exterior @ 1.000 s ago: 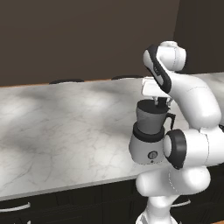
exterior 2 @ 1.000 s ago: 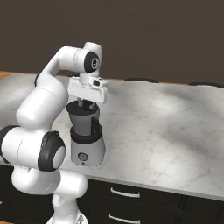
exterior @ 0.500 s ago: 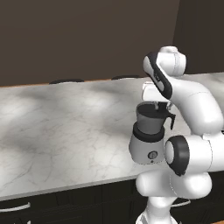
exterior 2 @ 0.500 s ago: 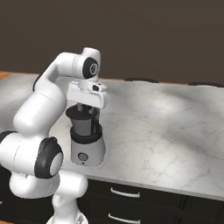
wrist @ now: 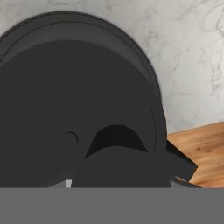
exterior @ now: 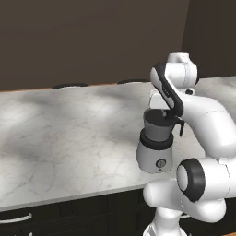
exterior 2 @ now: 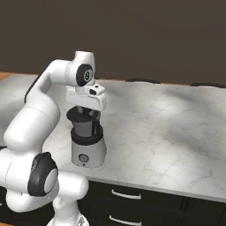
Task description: Close the lid blender by securely placing the lid on top.
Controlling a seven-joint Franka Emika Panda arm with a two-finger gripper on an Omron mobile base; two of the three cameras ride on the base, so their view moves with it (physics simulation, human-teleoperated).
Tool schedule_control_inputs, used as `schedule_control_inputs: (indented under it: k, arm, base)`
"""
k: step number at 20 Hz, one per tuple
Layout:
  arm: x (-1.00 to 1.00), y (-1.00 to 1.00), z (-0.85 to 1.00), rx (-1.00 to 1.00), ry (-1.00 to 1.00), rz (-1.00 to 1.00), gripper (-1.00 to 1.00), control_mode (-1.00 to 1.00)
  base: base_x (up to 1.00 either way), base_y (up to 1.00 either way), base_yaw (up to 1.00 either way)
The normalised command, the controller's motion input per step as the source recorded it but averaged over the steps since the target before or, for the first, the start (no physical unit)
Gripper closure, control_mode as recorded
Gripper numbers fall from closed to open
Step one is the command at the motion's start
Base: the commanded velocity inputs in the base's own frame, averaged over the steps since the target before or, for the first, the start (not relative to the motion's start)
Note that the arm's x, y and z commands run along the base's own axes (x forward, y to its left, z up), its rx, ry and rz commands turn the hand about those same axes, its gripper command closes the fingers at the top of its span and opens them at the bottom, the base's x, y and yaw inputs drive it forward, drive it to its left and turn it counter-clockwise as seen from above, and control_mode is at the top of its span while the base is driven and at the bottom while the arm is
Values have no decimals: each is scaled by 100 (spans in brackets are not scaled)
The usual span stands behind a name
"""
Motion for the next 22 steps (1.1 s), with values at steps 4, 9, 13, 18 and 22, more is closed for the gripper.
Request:
schedule_control_inputs:
  k: [4,9,13,18,22]
  arm:
    - [20,0,0,0,-12,0,100,-100]
    - [27,0,0,0,-8,0,100,-100]
    - [9,0,-1,0,-10,0,100,-100]
    - [0,0,-20,0,-17,0,100,-100]
    - [0,0,-38,-2,-20,0,100,-100]
  base:
    - [0,0,0]
    - [0,0,0]
    - [0,0,0]
    - [0,0,0]
    - [0,0,0]
